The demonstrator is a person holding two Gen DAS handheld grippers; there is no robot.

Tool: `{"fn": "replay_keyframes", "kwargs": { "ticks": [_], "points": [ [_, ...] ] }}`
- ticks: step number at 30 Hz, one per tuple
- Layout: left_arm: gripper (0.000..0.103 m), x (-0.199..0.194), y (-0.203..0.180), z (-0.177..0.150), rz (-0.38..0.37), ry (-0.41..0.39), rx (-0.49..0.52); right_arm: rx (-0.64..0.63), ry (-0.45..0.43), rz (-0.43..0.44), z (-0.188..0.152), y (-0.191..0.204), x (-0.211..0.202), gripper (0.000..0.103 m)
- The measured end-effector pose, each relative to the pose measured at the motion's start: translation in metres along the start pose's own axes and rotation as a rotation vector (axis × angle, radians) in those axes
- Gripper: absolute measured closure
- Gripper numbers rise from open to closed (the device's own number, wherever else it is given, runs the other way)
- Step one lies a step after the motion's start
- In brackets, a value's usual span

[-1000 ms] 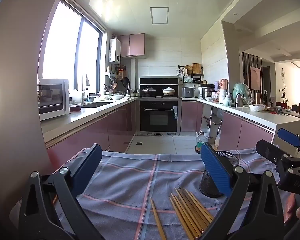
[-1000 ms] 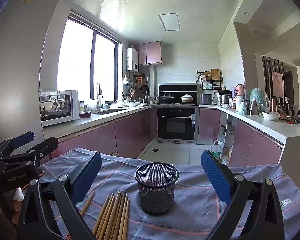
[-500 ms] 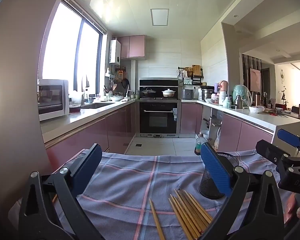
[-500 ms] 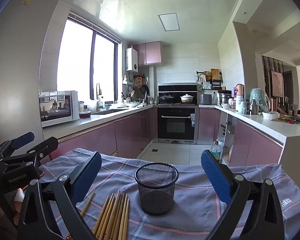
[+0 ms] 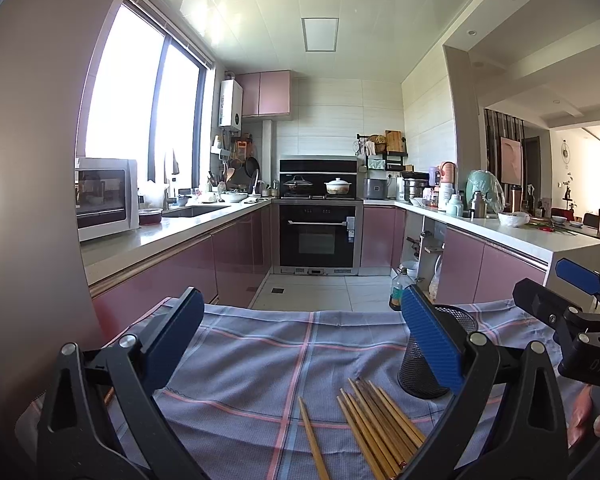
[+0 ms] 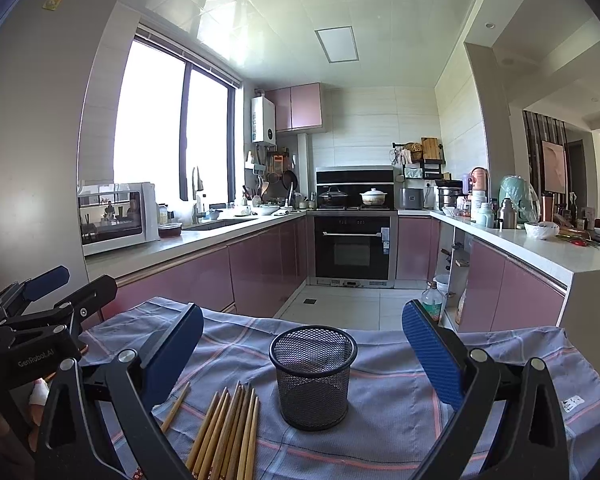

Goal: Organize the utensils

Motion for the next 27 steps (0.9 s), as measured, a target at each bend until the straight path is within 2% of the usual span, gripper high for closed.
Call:
{"fn": "replay_keyframes", "kwargs": {
  "ticks": [27],
  "points": [
    [0.006,0.0022,-0.0032,-0.0016,-0.002,0.007,-0.001,0.000,0.008,-0.003,0.0006,0.0012,0.0014,0.007]
  ]
}}
Point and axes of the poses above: each gripper's, at about its wrist camera, not at the fingertips, and x roughly the way its jaws point, y to its left, z to its top, the point moved 2 cm from there along x, roughly the way its jaws point, and after that the axes turned 1 degree about x, right-handed, at the moved point
